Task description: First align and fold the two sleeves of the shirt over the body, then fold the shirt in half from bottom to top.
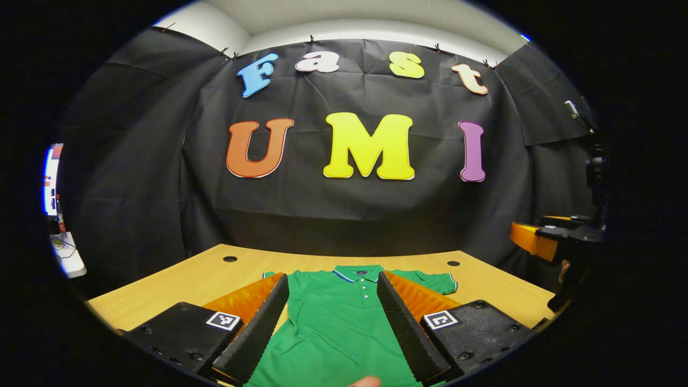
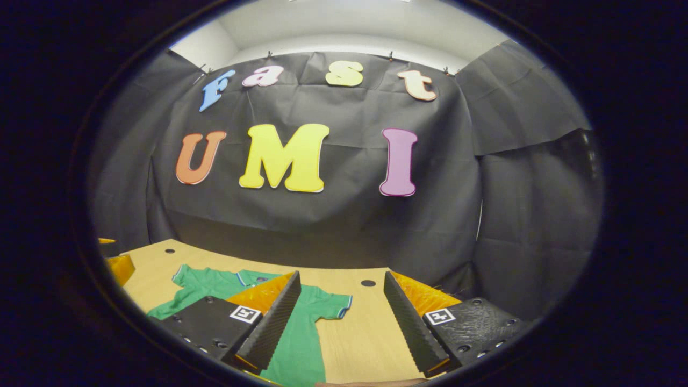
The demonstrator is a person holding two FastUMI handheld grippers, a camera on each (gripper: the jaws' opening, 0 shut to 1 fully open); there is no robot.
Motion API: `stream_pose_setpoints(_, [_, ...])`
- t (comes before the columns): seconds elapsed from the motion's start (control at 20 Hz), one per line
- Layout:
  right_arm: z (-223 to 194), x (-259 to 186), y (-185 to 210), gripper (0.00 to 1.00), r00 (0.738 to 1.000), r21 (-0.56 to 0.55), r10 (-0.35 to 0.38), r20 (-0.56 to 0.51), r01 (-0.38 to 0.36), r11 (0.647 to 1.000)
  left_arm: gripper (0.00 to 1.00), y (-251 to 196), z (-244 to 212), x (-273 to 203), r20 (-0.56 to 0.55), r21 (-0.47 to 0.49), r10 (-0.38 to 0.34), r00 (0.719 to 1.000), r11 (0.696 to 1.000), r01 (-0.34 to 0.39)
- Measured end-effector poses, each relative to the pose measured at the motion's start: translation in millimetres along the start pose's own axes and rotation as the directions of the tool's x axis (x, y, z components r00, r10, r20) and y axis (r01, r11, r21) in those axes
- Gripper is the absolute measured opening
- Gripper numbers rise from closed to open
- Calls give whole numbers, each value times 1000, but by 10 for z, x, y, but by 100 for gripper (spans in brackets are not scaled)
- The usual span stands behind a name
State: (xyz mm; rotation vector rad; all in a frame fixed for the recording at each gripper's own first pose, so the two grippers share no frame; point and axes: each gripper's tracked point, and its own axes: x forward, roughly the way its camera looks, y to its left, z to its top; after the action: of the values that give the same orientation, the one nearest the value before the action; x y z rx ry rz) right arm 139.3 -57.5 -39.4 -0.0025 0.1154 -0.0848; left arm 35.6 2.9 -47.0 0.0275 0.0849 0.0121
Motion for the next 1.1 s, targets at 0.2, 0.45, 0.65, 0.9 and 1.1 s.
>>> stream_pose_setpoints(0.2, [-486,846,-39,95,987,-41,13,-158,-19,999,100,1,-88,87,-13,9,-5,1000,1000,5])
stream_pose_setpoints(0.45, [-1381,1673,-203,95,910,-34,-84,-406,77,996,100,20,-358,228,-90,17,-5,996,1000,7])
stream_pose_setpoints(0.65, [-1913,1950,-64,95,839,-8,-56,-542,62,998,100,117,-405,274,-107,17,18,994,1000,-16])
stream_pose_setpoints(0.9, [-2131,2073,149,81,779,179,48,-625,84,980,100,185,-487,317,-127,20,28,992,999,-26])
stream_pose_setpoints(1.1, [-2187,2095,168,69,752,187,62,-657,82,979,100,198,-554,354,-146,3,29,989,1000,-29])
